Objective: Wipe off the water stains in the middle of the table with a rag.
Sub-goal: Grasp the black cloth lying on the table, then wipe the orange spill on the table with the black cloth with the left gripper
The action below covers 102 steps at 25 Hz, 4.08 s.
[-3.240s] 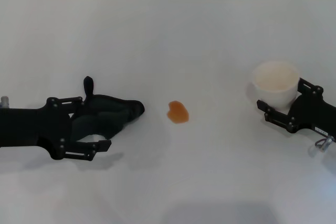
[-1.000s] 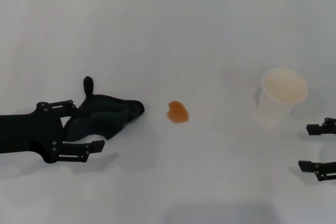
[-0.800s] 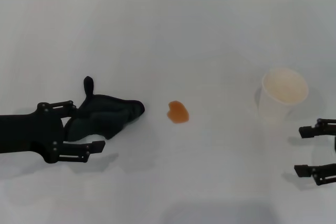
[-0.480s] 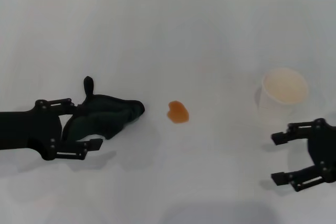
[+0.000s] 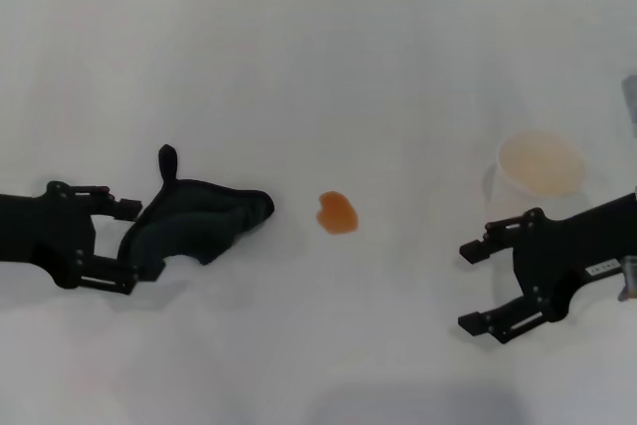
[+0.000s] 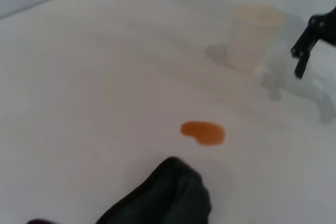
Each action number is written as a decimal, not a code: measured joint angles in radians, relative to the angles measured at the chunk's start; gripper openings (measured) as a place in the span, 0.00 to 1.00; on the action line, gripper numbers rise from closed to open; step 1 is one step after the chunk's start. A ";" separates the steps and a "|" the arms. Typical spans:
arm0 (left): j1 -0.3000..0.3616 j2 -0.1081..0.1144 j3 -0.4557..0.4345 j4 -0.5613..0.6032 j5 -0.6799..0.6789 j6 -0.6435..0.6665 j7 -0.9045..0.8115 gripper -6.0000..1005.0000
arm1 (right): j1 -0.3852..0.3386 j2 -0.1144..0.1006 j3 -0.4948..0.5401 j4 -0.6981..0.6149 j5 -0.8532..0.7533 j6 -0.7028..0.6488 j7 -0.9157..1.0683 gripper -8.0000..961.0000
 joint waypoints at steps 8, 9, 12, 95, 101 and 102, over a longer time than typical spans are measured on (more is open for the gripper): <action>-0.026 -0.001 0.005 0.108 0.080 -0.015 -0.038 0.87 | 0.009 0.001 -0.022 -0.015 0.050 0.057 0.010 0.91; -0.032 -0.001 0.005 0.109 0.089 -0.022 -0.041 0.87 | 0.009 0.001 -0.025 -0.017 0.059 0.060 0.008 0.91; -0.074 -0.004 0.006 0.064 0.139 -0.063 -0.043 0.87 | 0.011 0.001 -0.044 -0.026 0.083 0.064 0.003 0.91; -0.488 -0.052 0.670 -0.509 -0.215 -0.600 -0.213 0.08 | 0.001 0.003 -0.183 -0.004 0.264 0.157 -0.141 0.91; -0.430 -0.046 0.693 -0.482 -0.221 -0.596 -0.214 0.08 | -0.003 0.003 -0.185 0.001 0.268 0.197 -0.143 0.91; -0.415 -0.044 0.689 -0.471 -0.217 -0.596 -0.214 0.08 | -0.004 0.003 -0.183 0.001 0.266 0.200 -0.141 0.91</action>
